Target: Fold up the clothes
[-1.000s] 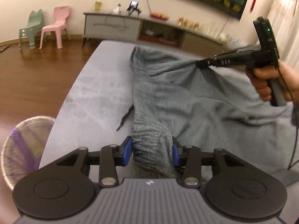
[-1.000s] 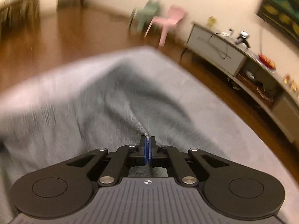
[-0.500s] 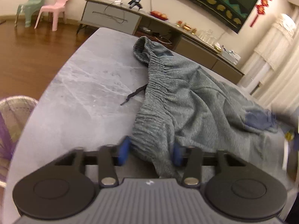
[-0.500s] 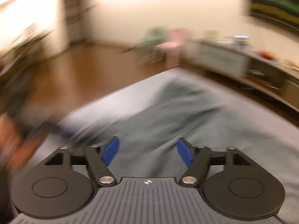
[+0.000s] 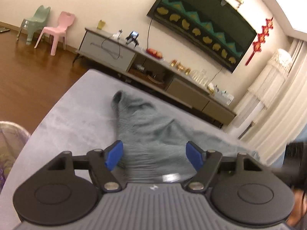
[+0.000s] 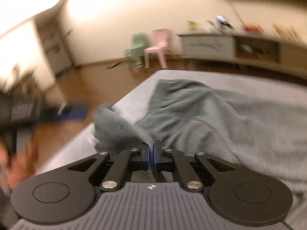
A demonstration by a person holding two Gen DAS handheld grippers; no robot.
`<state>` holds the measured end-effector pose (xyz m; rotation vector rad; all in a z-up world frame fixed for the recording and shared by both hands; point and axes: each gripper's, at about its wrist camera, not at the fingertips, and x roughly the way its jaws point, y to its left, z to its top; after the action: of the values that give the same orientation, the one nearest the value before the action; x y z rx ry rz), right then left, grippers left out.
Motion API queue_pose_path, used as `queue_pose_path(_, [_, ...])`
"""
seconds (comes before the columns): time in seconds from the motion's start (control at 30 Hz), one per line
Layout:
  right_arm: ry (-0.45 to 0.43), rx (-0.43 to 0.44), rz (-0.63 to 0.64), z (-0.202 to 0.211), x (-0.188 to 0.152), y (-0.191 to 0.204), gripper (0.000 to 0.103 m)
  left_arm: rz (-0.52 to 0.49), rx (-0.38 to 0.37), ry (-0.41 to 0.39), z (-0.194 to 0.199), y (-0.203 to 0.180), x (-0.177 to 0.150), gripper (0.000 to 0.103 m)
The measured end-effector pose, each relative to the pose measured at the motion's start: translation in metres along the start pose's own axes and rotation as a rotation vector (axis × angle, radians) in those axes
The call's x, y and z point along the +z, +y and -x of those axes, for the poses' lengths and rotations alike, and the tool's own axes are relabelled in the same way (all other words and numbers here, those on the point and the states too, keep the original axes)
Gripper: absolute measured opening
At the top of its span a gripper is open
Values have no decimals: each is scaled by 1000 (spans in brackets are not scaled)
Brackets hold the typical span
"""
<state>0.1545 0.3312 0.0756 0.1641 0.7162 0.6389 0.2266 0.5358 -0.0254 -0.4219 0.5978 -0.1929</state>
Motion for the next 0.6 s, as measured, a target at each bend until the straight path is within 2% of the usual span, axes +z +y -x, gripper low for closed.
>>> queue_pose_path(0.1, [14, -2, -112, -11, 8, -27, 3, -123, 75, 54, -15, -2, -17, 74])
queue_pose_path(0.23, [16, 8, -158, -14, 6, -38, 3, -246, 48, 78, -38, -20, -30, 81])
queue_pose_path(0.3, [18, 11, -153, -14, 5, -38, 3, -305, 39, 78, -52, -30, -34, 78])
queue_pose_path(0.33, [18, 8, -147, -12, 3, -38, 3, -337, 40, 78, -59, -33, -34, 55])
queue_pose_path(0.37, [18, 5, -141, -10, 3, -38, 3, -359, 26, 89, -65, -35, -33, 11])
queue_pose_path(0.4, [17, -1, -135, -10, 3, -40, 3, -366, 2, 110, -68, -35, -29, 7])
queue_pose_path(0.43, [12, -9, -131, -8, 5, -42, 3, -377, -17, 97, -62, -33, -23, 7])
queue_pose_path(0.53, [-24, -2, -115, 13, 11, -44, 3, -339, -72, -86, 9, -13, 4, 7])
queue_pose_path(0.57, [-36, 34, -99, 22, 12, -42, 3, -321, -75, -117, 30, 0, 8, 7])
queue_pose_path(0.6, [-37, 81, -70, 30, 11, -37, 3, -302, -60, -106, 40, 15, 7, 8])
